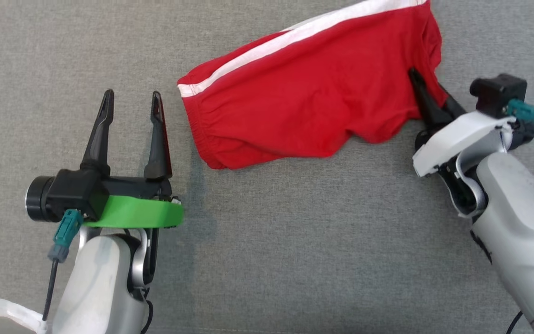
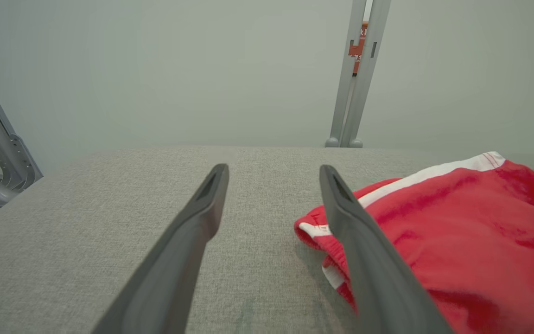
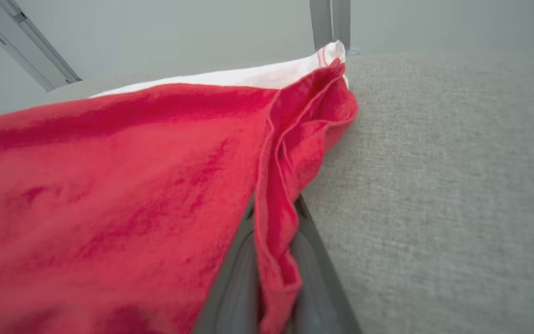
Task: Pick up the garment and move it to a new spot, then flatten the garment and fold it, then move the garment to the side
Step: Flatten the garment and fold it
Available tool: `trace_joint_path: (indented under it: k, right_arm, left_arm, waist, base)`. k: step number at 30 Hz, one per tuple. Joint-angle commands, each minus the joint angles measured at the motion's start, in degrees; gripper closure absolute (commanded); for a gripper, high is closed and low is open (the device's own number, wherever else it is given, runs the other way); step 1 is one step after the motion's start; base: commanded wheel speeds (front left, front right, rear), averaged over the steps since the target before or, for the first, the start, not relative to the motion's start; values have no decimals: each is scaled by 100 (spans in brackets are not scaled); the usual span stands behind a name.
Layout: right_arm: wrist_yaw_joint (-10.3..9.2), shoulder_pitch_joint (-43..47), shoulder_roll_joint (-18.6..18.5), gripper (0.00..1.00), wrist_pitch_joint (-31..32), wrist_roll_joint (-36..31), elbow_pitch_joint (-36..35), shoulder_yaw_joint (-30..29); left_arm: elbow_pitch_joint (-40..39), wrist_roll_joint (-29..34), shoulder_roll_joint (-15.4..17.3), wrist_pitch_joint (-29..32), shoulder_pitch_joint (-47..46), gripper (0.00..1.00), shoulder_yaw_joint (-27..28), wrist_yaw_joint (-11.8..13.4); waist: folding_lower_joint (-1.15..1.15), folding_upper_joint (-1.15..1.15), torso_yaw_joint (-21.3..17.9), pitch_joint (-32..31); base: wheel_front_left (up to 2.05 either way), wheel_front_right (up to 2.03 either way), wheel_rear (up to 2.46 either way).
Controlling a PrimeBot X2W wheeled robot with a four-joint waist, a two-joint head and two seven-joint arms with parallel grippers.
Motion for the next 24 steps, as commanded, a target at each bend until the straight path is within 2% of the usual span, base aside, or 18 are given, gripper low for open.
trace_joint_path:
  k: [1,10,19,24]
  right_arm:
    - [1,339,42,100,-108,59,-26,-45]
    - [1,1779,251,100,-408,3,-737,-829]
    - [1,2522,359,100,-56,-284,-1300,-1419]
    - [1,2479,442,100,335,-674,-1900,-1392]
  left_arm:
    - [13,38,46,-26,124,0,33,-4]
    - [11,-19,127,-2,545,0,53,63]
    - [-8,-41,127,67,723,0,-80,56]
    - [11,-55,115,64,787,0,-130,72]
  waist:
    - [0,0,-250,-253]
    - [0,0,-587,-680]
    - [0,0,-528,-917]
    - [0,0,-445,-1038]
  base:
    - [0,0,0]
    - [0,0,0]
    - [0,0,0]
    - [0,0,0]
